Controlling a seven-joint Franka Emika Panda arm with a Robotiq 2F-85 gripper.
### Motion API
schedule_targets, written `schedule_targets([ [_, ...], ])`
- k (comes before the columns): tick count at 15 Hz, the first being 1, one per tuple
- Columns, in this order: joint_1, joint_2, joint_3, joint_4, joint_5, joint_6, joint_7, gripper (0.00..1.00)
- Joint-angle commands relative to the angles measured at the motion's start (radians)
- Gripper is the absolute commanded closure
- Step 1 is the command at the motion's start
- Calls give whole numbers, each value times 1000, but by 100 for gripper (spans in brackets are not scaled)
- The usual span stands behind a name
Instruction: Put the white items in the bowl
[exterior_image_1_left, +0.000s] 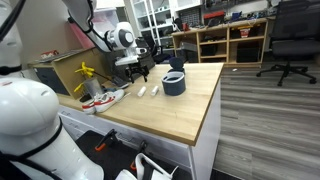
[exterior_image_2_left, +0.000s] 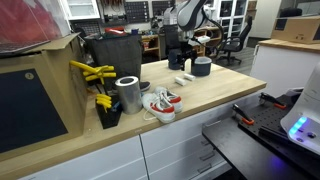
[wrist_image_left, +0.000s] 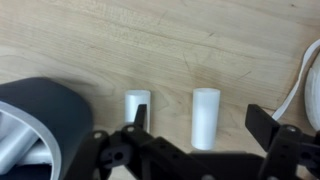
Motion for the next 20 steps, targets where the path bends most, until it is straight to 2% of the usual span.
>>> schedule_targets([
  [1,25,-95,6,-28,-19,-141,82,0],
  [5,28,-150,23,-21,0,-261,115,0],
  [20,21,-454,55,-64,36,-507,112,0],
])
